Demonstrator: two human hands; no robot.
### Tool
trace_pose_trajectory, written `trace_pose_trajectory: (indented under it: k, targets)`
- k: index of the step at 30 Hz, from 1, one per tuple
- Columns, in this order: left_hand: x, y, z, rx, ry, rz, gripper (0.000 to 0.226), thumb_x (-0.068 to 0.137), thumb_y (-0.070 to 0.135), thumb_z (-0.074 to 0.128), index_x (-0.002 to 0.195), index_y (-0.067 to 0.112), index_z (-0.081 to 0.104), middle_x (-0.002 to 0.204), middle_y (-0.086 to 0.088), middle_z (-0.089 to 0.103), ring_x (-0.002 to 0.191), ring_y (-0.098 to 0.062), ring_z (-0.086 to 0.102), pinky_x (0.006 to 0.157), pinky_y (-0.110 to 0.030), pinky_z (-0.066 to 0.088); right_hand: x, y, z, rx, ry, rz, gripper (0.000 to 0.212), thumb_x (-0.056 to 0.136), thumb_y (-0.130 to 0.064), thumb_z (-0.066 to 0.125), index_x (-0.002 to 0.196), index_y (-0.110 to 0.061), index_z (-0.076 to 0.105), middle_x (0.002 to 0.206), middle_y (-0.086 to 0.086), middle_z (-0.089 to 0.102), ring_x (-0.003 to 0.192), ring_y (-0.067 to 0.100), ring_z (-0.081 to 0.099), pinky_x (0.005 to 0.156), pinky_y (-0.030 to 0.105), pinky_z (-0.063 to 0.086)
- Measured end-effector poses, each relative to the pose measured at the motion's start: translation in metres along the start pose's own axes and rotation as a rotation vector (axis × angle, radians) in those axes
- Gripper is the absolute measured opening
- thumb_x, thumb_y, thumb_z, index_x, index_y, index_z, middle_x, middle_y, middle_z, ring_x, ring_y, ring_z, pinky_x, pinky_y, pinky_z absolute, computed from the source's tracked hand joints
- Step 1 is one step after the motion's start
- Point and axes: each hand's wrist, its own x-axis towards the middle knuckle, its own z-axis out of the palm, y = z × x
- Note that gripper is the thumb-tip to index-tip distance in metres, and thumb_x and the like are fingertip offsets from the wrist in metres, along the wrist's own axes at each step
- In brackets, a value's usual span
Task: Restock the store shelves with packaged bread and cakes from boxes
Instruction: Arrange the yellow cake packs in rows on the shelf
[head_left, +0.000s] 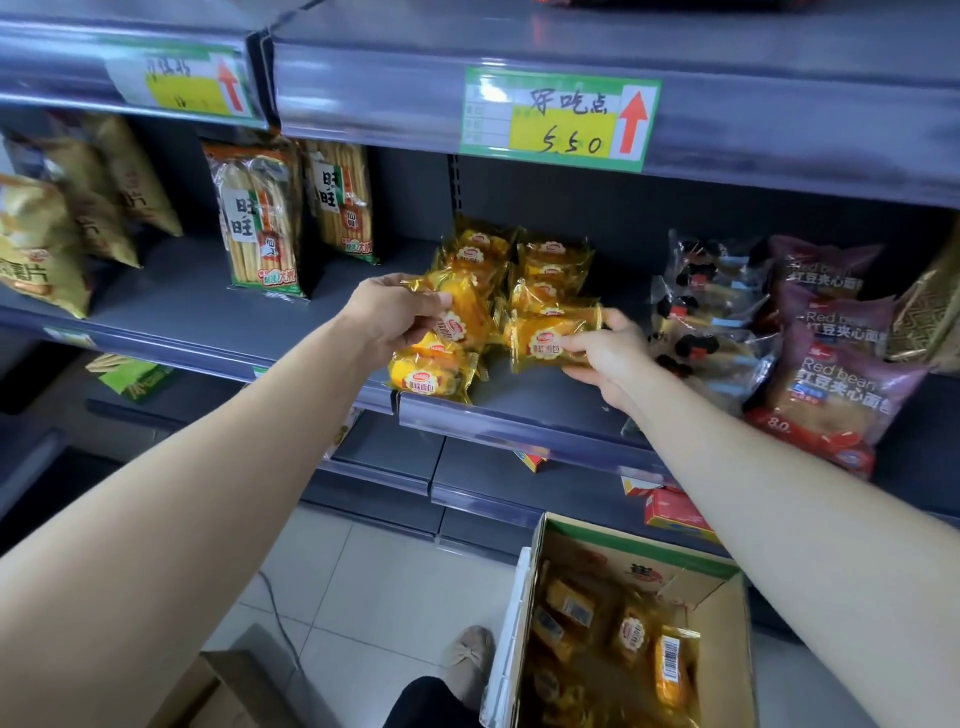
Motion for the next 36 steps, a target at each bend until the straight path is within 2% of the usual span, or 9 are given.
trace_pose_trajectory:
  k: [2,6,9,13,18,21,27,31,36]
  targets:
    - [0.000,-0.001,-0.001,-0.006,-0.008,-0.007,0.019,0.079,0.003,0.071,0.087,0.013,0.057,0.081,-0.006,0.064,0.066,-0.012,0.056,0.057,-0.021,0.047,0.003,0.009,0.005,-0.143,0.029,0.002,0.036,0.076,-0.003,0.074,0.099,-0.024,0.057,0.115,0.003,0.062,0.103,0.024,0.059,0.085,0.039,0.054]
    - [0.001,-0.001,-0.004,0.009,-0.030,-0.003,0.017,0.081,0.004,0.070,0.083,0.014,0.056,0.077,-0.005,0.063,0.065,-0.012,0.055,0.058,-0.022,0.045,0.008,0.026,0.011,-0.328,0.035,-0.038,0.028,0.081,-0.002,0.070,0.100,-0.020,0.059,0.113,0.002,0.054,0.100,0.020,0.050,0.077,0.029,0.042]
    - [0.003,-0.001,-0.005,0.027,-0.042,-0.006,0.016,0.081,0.005,0.070,0.084,0.013,0.057,0.078,-0.005,0.063,0.065,-0.012,0.055,0.058,-0.022,0.045,0.014,0.031,0.017,-0.380,0.066,-0.101,0.023,0.083,-0.003,0.068,0.093,-0.021,0.058,0.117,0.003,0.055,0.105,0.023,0.052,0.076,0.028,0.044]
    - [0.007,-0.001,-0.005,0.054,-0.054,-0.014,0.014,0.080,0.008,0.071,0.086,0.013,0.059,0.077,-0.003,0.063,0.063,-0.011,0.054,0.057,-0.022,0.044,0.022,0.034,0.023,-0.497,0.116,-0.182,0.022,0.083,-0.008,0.069,0.092,-0.024,0.057,0.129,0.006,0.050,0.121,0.029,0.048,0.089,0.035,0.050]
    - [0.011,-0.002,0.001,0.120,-0.078,-0.057,0.015,0.079,0.015,0.073,0.087,0.013,0.061,0.076,0.000,0.065,0.057,-0.009,0.050,0.055,-0.021,0.042,0.023,0.035,0.017,-0.574,0.094,-0.173,0.035,0.082,-0.011,0.070,0.111,-0.024,0.054,0.132,0.007,0.047,0.124,0.031,0.044,0.096,0.045,0.048]
    - [0.010,0.000,0.009,0.162,-0.105,-0.071,0.018,0.078,0.020,0.075,0.090,0.012,0.063,0.075,0.002,0.066,0.055,-0.008,0.050,0.051,-0.020,0.043,0.020,0.029,0.011,-0.563,0.134,-0.172,0.038,0.082,-0.010,0.069,0.114,-0.022,0.053,0.129,0.006,0.051,0.122,0.030,0.046,0.095,0.046,0.048]
    - [0.006,0.003,0.032,0.240,-0.162,-0.043,0.023,0.076,0.024,0.077,0.090,0.013,0.063,0.080,0.002,0.066,0.061,-0.008,0.052,0.052,-0.018,0.044,0.004,0.010,0.002,-0.493,0.162,-0.289,0.032,0.086,-0.010,0.063,0.117,-0.018,0.056,0.120,0.004,0.057,0.112,0.022,0.053,0.087,0.031,0.047]
    - [0.007,0.003,0.050,0.222,-0.202,-0.060,0.036,0.075,0.025,0.078,0.106,0.011,0.065,0.103,-0.005,0.070,0.080,-0.014,0.058,0.062,-0.022,0.048,-0.008,-0.004,-0.005,-0.446,0.164,-0.373,0.022,0.090,-0.009,0.057,0.110,-0.017,0.061,0.113,0.003,0.062,0.105,0.019,0.059,0.088,0.029,0.049]
    - [0.010,-0.003,0.064,0.260,-0.255,-0.122,0.024,0.083,0.010,0.069,0.105,0.005,0.059,0.109,-0.017,0.067,0.074,-0.019,0.063,0.064,-0.027,0.058,-0.016,-0.013,-0.020,-0.442,0.192,-0.425,0.018,0.091,-0.007,0.054,0.105,-0.015,0.062,0.099,-0.002,0.059,0.096,0.016,0.058,0.087,0.029,0.051]
